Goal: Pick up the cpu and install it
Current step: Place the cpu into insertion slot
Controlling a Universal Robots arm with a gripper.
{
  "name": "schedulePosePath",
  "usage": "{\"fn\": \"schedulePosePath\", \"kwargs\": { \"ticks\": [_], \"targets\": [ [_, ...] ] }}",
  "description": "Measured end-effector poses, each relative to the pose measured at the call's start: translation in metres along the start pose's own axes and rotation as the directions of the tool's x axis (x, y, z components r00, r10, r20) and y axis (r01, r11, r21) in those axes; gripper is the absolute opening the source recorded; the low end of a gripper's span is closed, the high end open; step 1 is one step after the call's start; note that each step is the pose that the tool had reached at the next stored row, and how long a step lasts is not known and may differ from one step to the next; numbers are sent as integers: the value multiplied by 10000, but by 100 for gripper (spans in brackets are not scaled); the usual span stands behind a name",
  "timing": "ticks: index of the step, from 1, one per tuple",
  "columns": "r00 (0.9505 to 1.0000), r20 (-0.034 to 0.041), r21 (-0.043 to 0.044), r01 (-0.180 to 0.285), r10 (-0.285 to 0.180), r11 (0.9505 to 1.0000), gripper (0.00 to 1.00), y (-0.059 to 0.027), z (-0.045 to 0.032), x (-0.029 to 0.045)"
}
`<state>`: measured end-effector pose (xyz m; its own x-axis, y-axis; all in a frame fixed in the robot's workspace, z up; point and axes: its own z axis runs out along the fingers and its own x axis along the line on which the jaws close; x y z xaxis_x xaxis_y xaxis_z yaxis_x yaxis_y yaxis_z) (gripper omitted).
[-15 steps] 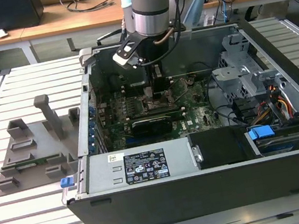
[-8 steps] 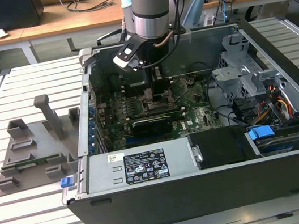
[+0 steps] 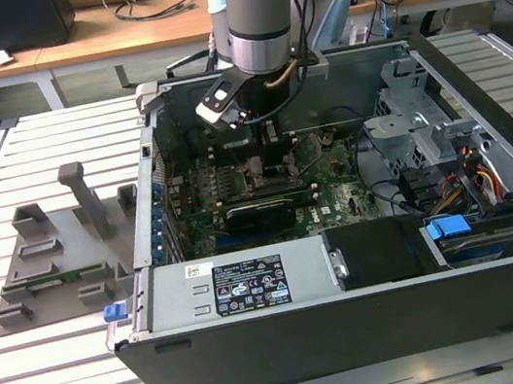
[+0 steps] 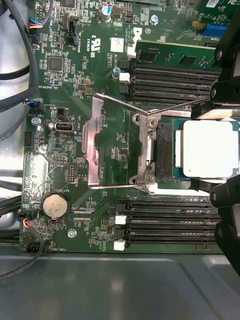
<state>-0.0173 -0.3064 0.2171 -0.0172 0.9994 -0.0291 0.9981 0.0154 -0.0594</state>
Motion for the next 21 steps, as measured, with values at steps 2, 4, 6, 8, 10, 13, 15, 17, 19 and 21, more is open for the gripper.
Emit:
{"fn": "schedulePosePath", "kwargs": {
  "ticks": [2,4,6,8,10,13,15,17,19,21],
  "targets": [
    [10000,0,0,0,0,10000,55,1,11,0],
    [10000,-1,0,0,0,10000,55,2,29,1],
    [10000,0,0,0,0,10000,55,3,52,2],
    [10000,-1,-1,0,0,10000,55,4,70,2],
    [10000,0,0,-3,3,10000,55,5,78,2],
    [10000,-1,0,-9,9,10000,55,26,104,3],
    [10000,-2,0,-20,20,10000,55,33,123,3],
    [10000,-4,2,-64,64,10000,55,40,142,4],
    [9998,-13,6,-219,219,9998,55,42,157,4],
    [9994,-19,10,-337,337,9994,55,45,166,4]
  ]
}}
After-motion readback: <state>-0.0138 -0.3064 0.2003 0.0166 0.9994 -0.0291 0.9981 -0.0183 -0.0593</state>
